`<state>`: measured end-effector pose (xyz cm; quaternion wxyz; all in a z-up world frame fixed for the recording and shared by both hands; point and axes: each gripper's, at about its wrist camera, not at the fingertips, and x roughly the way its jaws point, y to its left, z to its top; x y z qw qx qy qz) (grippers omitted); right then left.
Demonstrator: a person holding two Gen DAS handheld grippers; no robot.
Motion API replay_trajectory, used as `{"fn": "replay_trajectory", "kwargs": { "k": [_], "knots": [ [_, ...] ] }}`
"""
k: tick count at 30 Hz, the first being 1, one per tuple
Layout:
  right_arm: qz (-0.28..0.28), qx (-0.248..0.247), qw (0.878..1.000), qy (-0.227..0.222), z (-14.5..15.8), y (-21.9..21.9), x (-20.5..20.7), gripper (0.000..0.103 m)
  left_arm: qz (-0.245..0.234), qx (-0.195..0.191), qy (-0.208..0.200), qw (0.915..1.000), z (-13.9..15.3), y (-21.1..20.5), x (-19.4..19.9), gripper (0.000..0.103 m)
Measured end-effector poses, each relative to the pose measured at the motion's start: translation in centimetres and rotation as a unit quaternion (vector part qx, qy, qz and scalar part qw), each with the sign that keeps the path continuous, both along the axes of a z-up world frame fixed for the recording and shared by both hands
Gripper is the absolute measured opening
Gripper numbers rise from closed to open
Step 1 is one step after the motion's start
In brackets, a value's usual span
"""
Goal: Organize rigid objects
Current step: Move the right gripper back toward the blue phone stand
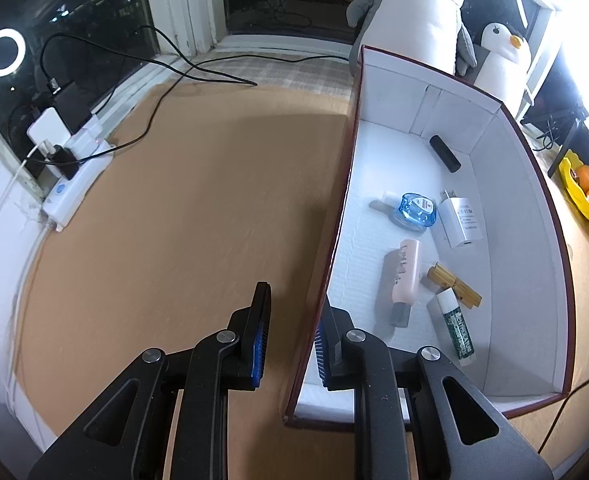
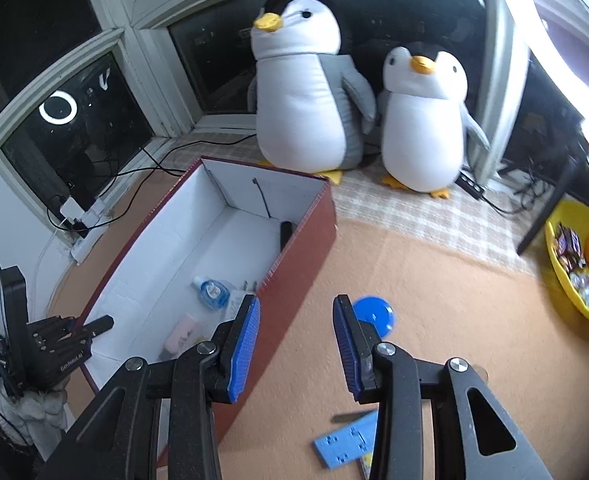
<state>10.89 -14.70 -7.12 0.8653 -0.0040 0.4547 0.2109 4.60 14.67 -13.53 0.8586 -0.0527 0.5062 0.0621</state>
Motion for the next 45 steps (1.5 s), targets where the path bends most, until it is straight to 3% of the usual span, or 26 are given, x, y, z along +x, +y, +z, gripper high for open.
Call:
{"fn": "replay_trajectory", "kwargs": {
  "k": [4, 13, 22, 36, 45],
  "knots": [
    [-0.024, 0.000, 1.000, 0.016, -1.3, -2.5, -1.7, 0.043, -0.001, -0.001, -0.004, 1.0000, 0.1, 0.1, -0.4, 0.019],
    [-0.077, 0.001, 0.993, 0.090, -7.0, -6.3, -4.6, 0.048, -0.008, -0.002, -0.011, 0.9999, 0.2, 0.1, -0.7, 0.018],
    [-0.097, 0.017, 0.984, 0.146, -11.0, -6.5, -5.1, 0.055, -0.012, -0.004, -0.014, 0.9998, 0.2, 0.2, -0.8, 0.018],
    [-0.083, -0.005, 0.982, 0.171, -12.8, -5.0, -1.6, 0.055, -0.010, -0.012, -0.014, 0.9998, 0.1, 0.3, -0.8, 0.018],
    [-0.047, -0.042, 0.987, 0.150, -12.5, -2.0, -1.1, 0.055, -0.011, -0.012, -0.014, 0.9998, 0.1, 0.3, -0.8, 0.018]
  ]
}}
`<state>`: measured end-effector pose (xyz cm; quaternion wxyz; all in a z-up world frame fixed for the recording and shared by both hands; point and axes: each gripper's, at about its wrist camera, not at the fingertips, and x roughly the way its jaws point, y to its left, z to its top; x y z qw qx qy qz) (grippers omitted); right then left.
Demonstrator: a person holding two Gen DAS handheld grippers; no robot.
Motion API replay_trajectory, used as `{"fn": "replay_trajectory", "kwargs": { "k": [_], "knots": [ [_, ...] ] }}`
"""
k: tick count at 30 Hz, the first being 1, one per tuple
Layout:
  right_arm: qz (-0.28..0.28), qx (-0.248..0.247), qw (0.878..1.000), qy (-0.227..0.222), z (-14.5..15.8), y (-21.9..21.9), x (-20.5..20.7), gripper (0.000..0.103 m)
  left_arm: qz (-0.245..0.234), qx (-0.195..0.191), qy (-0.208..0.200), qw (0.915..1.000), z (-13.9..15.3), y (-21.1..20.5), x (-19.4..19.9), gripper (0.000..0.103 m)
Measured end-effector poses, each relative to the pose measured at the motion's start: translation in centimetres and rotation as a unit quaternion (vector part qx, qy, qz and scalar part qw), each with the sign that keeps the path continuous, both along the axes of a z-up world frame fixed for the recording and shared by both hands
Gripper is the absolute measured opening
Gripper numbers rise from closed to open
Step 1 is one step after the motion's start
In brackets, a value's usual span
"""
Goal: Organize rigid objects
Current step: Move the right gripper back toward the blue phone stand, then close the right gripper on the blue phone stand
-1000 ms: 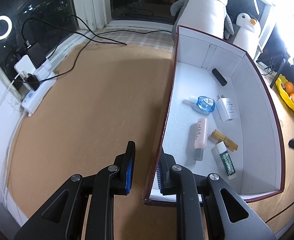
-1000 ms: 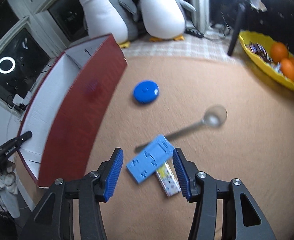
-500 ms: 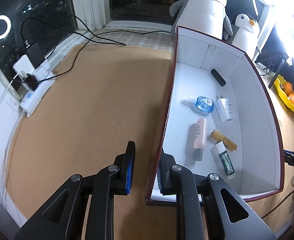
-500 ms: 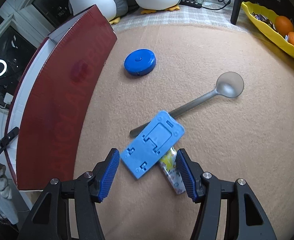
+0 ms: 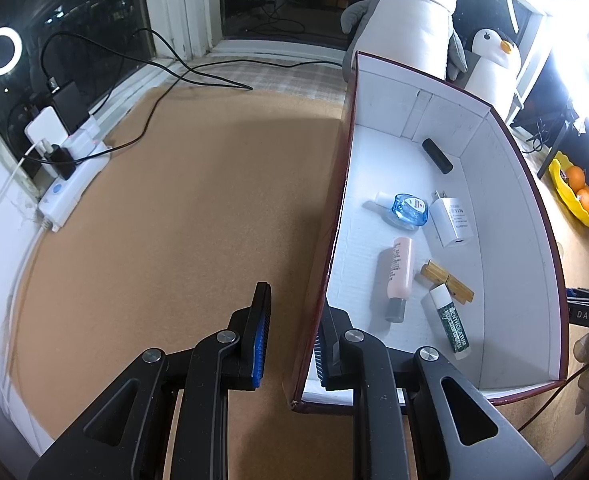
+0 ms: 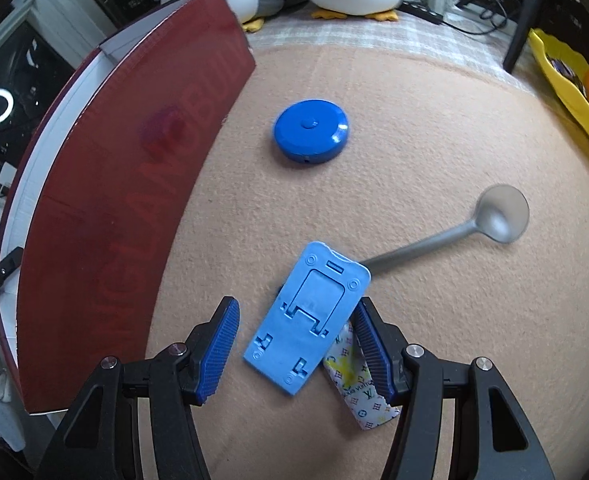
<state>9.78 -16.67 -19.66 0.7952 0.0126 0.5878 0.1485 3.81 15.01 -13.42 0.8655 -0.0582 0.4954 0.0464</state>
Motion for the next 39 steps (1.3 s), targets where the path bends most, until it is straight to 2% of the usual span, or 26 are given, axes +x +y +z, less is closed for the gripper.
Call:
{"fn": "replay_trajectory", "kwargs": {
  "k": [11, 20, 29, 34, 39],
  "knots": [
    [0.048, -0.014, 0.999, 0.001, 0.1, 3.3, 0.4, 0.055, 0.000, -0.004, 0.000, 1.0000, -0.1, -0.1, 0.0, 0.018],
    [0.068, 0.009, 0.998, 0.006, 0.5, 3.1, -2.0, 0.055, 0.000, -0.003, 0.000, 1.0000, -0.2, -0.1, 0.0, 0.018],
    [0.054, 0.031, 0.998, 0.014, 1.1, 1.4, -5.4, 0.055, 0.000, -0.005, 0.000, 1.0000, -0.3, -0.2, 0.1, 0.018],
    [0.055, 0.020, 0.998, 0.027, 0.1, 1.1, -5.5, 0.055, 0.000, -0.004, 0.000, 1.0000, -0.3, -0.2, 0.1, 0.018],
    [0.066, -0.005, 0.998, 0.019, -0.1, 2.1, -5.2, 0.055, 0.000, -0.005, 0.000, 1.0000, -0.3, -0.2, 0.1, 0.018]
  ]
}}
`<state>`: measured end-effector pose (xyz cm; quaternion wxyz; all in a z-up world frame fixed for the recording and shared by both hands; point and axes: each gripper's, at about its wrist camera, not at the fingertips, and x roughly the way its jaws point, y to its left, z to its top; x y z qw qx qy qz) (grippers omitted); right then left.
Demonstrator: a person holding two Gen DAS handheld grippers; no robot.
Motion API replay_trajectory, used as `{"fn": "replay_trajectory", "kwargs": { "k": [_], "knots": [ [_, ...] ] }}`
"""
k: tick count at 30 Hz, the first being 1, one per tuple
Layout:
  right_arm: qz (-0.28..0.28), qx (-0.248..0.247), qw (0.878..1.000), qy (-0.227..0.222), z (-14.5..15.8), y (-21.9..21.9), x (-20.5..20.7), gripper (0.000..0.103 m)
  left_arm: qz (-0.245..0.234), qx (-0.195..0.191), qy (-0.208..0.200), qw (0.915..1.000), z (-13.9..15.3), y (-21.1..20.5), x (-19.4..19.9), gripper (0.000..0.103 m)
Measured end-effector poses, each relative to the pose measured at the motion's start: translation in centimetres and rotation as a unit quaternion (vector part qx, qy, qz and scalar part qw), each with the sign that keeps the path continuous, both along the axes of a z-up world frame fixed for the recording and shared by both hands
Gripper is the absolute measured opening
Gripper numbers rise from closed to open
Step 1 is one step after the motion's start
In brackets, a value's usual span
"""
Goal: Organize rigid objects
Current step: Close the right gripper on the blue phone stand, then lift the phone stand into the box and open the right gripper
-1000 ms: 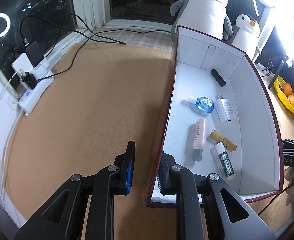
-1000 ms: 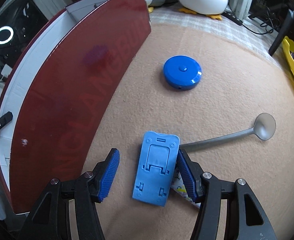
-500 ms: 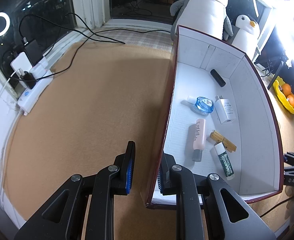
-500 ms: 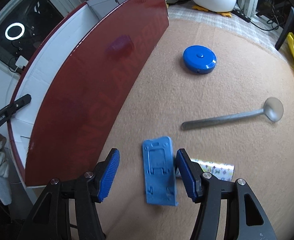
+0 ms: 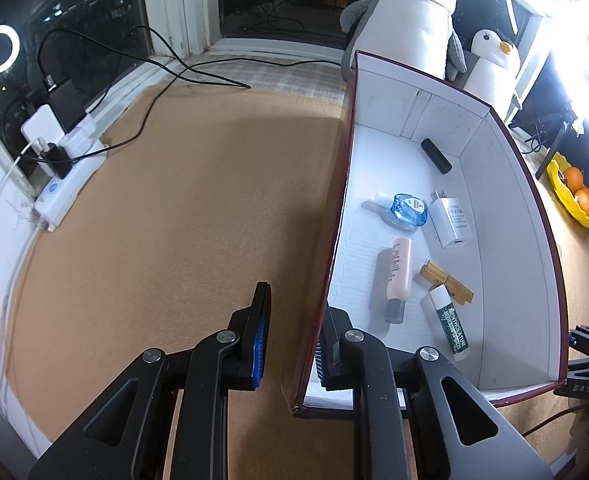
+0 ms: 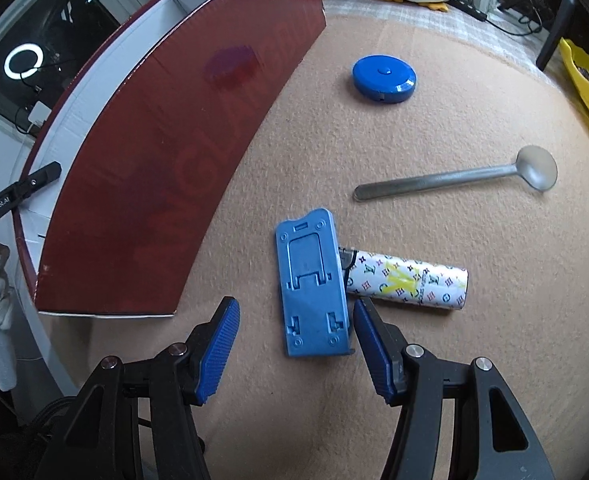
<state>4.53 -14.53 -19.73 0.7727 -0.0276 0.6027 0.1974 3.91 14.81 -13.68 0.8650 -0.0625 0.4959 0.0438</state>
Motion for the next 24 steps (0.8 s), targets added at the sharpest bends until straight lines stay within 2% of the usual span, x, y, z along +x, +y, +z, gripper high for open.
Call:
{"fn": "replay_trajectory", "kwargs": {
  "k": [9, 12, 16, 21, 24],
  "knots": [
    [0.068, -0.071, 0.995, -0.005, -1.0, 4.1, 1.8, 0.054, 0.001, -0.004, 0.000, 1.0000, 0.0, -0.1, 0.0, 0.018],
    [0.086, -0.100, 0.991, -0.011, -1.2, 4.9, 1.7, 0.045, 0.001, -0.005, 0.000, 1.0000, 0.0, 0.0, 0.0, 0.018],
    [0.087, -0.103, 0.991, -0.009, -1.1, 5.1, 1.2, 0.032, 0.000, -0.004, 0.000, 1.0000, 0.0, 0.1, 0.0, 0.018],
    [0.075, -0.092, 0.993, -0.010, -0.7, 3.6, 1.0, 0.032, 0.001, -0.005, 0.000, 1.0000, 0.0, 0.1, 0.0, 0.018],
    [0.058, -0.068, 0.996, -0.009, -0.5, 2.5, 1.0, 0.032, 0.000, -0.005, 0.000, 1.0000, 0.0, 0.2, 0.0, 0.018]
  ]
}}
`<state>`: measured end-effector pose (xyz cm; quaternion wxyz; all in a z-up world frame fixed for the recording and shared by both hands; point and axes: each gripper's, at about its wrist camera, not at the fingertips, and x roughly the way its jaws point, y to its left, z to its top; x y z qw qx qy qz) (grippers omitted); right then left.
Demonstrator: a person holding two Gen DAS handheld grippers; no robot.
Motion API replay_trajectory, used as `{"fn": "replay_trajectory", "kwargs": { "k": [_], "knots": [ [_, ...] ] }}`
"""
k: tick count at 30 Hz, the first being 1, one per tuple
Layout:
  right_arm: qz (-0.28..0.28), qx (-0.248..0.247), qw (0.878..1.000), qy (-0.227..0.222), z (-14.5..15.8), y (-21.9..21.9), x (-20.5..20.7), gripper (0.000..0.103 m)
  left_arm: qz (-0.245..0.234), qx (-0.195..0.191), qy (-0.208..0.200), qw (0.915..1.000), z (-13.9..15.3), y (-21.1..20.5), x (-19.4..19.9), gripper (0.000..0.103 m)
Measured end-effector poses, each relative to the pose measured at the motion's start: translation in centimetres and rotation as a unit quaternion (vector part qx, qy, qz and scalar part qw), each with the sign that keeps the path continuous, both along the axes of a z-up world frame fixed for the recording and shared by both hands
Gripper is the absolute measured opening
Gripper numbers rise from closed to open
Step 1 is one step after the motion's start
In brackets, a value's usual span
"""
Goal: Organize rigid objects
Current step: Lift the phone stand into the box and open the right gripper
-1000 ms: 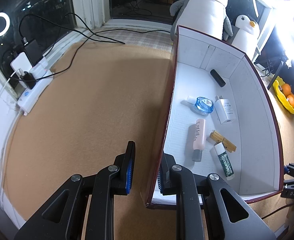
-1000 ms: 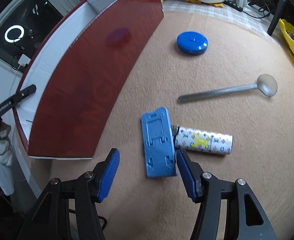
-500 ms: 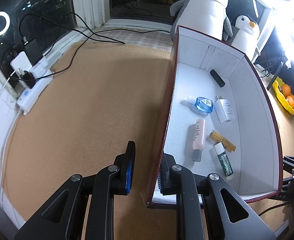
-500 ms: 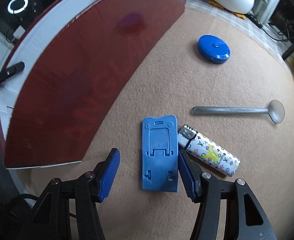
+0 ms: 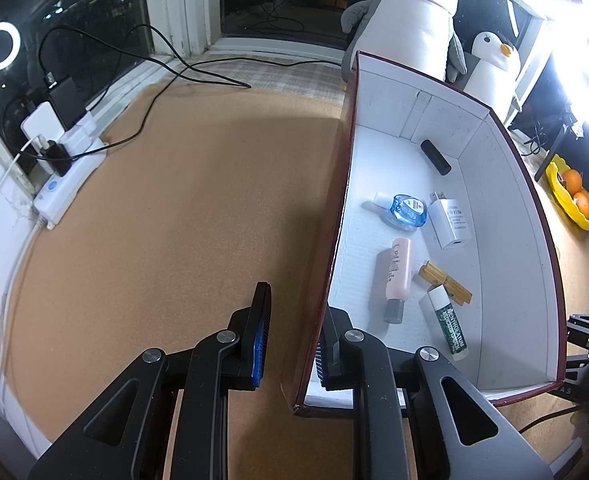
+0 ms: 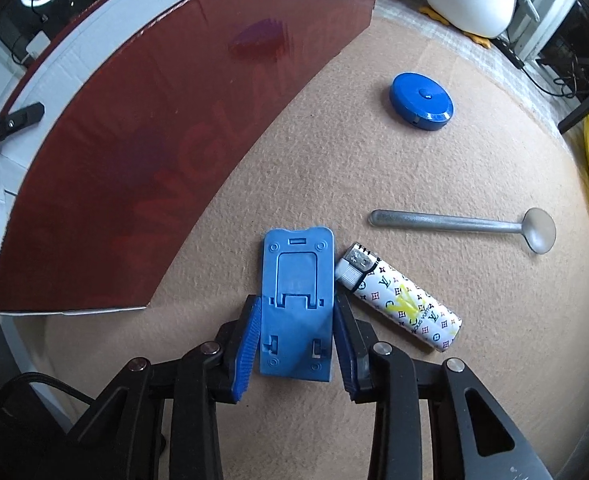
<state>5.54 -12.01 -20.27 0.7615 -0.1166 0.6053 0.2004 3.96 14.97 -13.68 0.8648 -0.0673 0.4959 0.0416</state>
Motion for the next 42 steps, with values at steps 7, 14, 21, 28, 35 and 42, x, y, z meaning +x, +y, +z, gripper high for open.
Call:
{"fn": "replay_trajectory", "kwargs": {
  "k": [7, 14, 21, 28, 35, 42],
  "knots": [
    [-0.039, 0.053, 0.998, -0.010, 2.2, -3.7, 0.2, 0.032, 0.000, 0.000, 0.000, 1.0000, 0.0, 0.0, 0.0, 0.018],
    [-0.048, 0.077, 0.995, -0.048, 6.8, -4.0, -1.0, 0.032, 0.000, 0.000, 0.000, 1.0000, 0.0, 0.0, 0.0, 0.018],
    [-0.038, 0.103, 0.989, -0.097, 11.1, -2.3, 1.5, 0.032, -0.002, 0.003, 0.002, 1.0000, -0.1, 0.0, 0.2, 0.018],
    [-0.008, 0.115, 0.987, -0.112, 12.8, 2.3, 5.5, 0.032, -0.002, 0.007, 0.008, 0.9999, -0.3, 0.1, 0.6, 0.018],
    [0.020, 0.115, 0.988, -0.102, 12.2, 6.2, 8.5, 0.032, -0.003, 0.012, 0.014, 0.9998, -0.6, -0.1, 1.0, 0.015],
    [0.033, 0.109, 0.989, -0.091, 10.9, 9.2, 11.5, 0.032, 0.000, 0.013, 0.020, 0.9997, -0.8, -0.2, 1.3, 0.013]
  ]
}}
